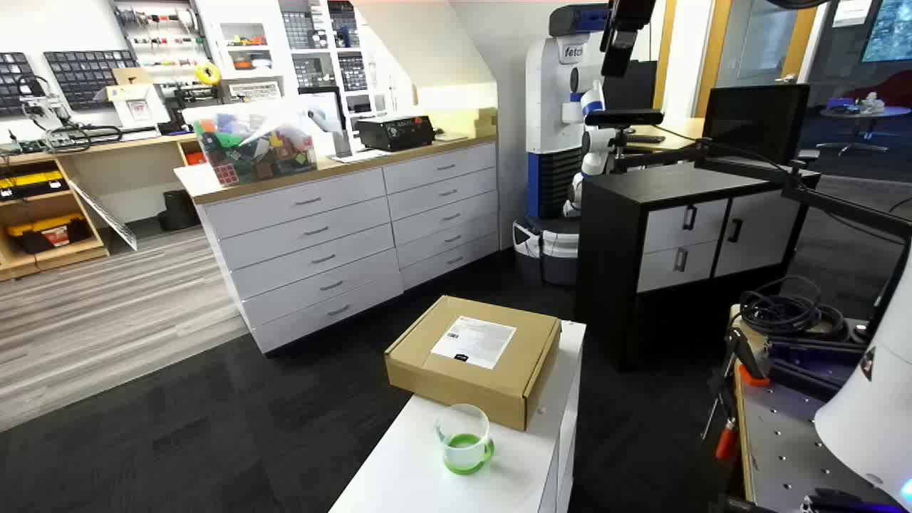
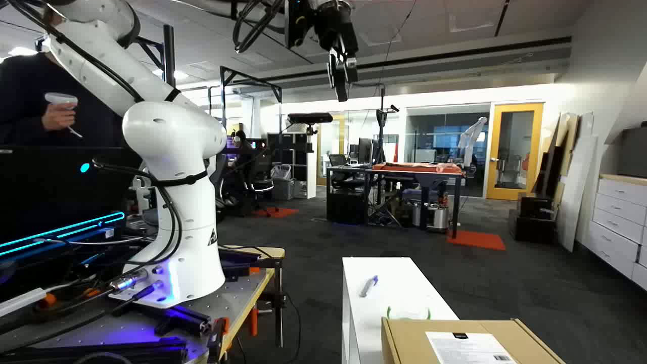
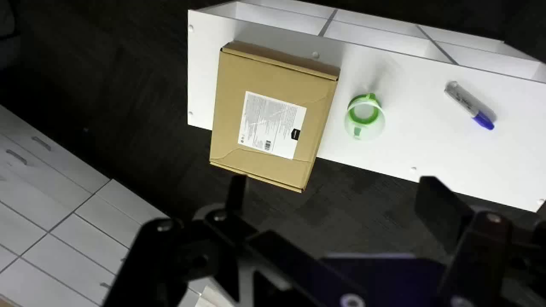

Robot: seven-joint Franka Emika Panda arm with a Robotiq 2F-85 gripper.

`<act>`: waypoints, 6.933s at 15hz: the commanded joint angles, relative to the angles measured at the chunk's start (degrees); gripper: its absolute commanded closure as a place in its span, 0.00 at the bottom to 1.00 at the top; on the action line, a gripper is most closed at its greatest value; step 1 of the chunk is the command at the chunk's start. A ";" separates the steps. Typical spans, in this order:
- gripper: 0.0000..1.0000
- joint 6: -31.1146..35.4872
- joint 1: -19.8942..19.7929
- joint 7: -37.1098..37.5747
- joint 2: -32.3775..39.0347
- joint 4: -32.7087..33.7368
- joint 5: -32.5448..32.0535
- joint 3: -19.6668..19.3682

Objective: Put the marker in the cup

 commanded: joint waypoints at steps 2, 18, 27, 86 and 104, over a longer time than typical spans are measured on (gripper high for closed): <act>0.00 -0.18 1.03 0.65 0.15 0.14 -0.66 -0.66; 0.00 10.24 5.52 -2.64 5.51 -2.53 0.19 -0.26; 0.00 22.46 15.41 -8.58 16.31 -6.11 5.18 1.34; 0.00 62.57 23.24 3.54 78.35 5.59 -27.40 -2.36; 0.00 69.02 32.54 2.47 95.36 17.69 -23.79 -9.30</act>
